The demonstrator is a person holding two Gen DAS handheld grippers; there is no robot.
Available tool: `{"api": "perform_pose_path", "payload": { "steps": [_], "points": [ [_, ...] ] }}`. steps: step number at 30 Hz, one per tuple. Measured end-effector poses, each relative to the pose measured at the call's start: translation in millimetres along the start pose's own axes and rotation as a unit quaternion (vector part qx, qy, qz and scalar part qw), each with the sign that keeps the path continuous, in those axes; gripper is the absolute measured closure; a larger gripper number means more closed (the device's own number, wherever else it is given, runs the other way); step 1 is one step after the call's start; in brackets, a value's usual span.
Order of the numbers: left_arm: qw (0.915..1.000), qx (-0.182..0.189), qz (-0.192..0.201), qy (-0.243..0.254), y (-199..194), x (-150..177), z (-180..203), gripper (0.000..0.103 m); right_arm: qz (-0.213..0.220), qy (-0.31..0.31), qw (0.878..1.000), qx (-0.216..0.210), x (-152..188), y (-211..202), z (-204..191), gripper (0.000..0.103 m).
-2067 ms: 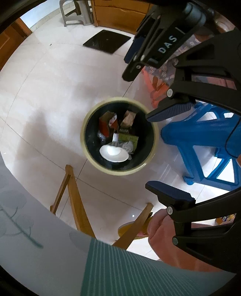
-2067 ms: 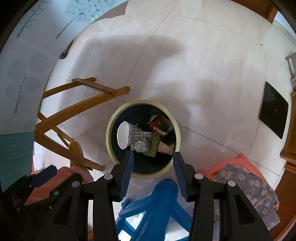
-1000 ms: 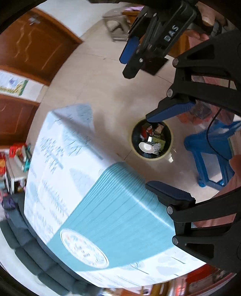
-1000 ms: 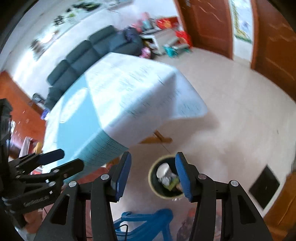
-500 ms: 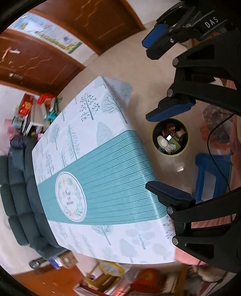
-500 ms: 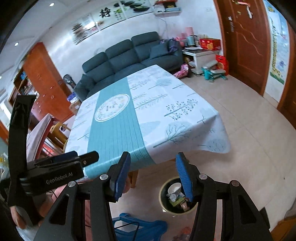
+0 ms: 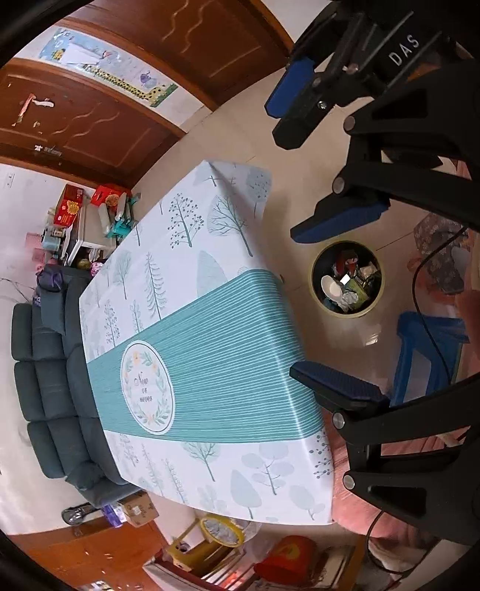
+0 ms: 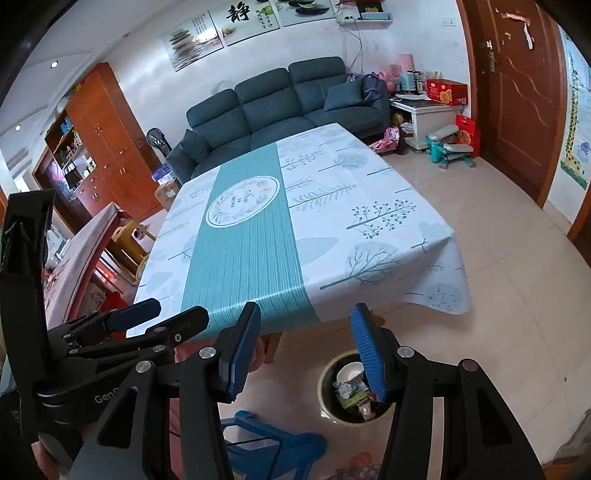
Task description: Collect trash
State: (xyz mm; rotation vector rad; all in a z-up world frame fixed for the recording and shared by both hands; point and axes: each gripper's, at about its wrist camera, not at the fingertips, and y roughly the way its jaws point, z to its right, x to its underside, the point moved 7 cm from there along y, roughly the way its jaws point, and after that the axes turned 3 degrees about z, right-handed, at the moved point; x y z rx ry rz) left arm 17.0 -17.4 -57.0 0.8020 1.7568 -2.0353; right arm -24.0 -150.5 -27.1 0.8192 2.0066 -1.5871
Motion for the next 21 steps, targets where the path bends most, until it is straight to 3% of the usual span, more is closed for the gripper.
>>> {"api": "perform_pose_path", "payload": {
  "steps": [21],
  "points": [
    [0.9998,-0.011,-0.01,-0.015,7.1,1.8,-8.0,0.039,-0.016,-0.005,1.0,-0.007,2.9,22.1,0.1,0.051]
  ]
}}
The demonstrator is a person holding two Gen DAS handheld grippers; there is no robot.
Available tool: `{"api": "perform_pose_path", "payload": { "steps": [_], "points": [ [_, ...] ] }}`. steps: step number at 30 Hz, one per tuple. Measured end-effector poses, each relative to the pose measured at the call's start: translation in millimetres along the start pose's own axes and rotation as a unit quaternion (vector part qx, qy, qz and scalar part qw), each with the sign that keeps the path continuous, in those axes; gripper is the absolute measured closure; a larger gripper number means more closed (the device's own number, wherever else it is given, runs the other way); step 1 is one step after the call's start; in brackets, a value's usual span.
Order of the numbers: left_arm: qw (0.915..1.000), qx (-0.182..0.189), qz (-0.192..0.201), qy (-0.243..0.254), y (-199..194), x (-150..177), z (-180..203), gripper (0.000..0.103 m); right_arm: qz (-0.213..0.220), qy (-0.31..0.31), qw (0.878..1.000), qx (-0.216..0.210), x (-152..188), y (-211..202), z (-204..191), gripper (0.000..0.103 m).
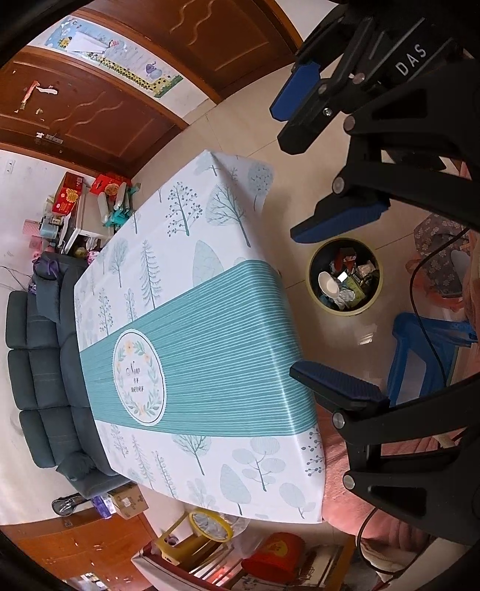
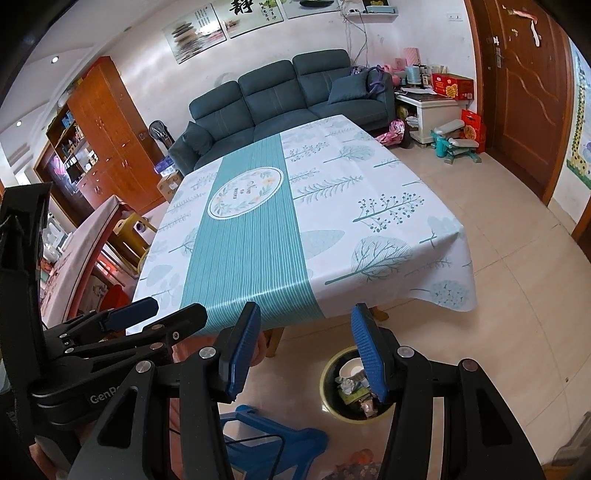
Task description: Collect trash
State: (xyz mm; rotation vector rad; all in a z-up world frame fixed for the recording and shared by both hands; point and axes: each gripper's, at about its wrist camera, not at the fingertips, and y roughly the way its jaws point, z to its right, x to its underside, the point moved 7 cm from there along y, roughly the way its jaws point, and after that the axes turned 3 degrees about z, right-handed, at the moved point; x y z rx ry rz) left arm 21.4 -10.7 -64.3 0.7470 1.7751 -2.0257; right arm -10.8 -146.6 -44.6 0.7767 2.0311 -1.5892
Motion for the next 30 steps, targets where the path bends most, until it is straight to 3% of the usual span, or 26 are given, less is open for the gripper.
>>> {"api": "perform_pose_path", "payload": {
  "steps": [30],
  "points": [
    [0.9998,-0.008,-0.017,-0.012,7.1,6.6,-3.1,0.039,-0.025,-0.01,1.0,0.002,2.8,19.1,-3.2,0.051]
  ]
}}
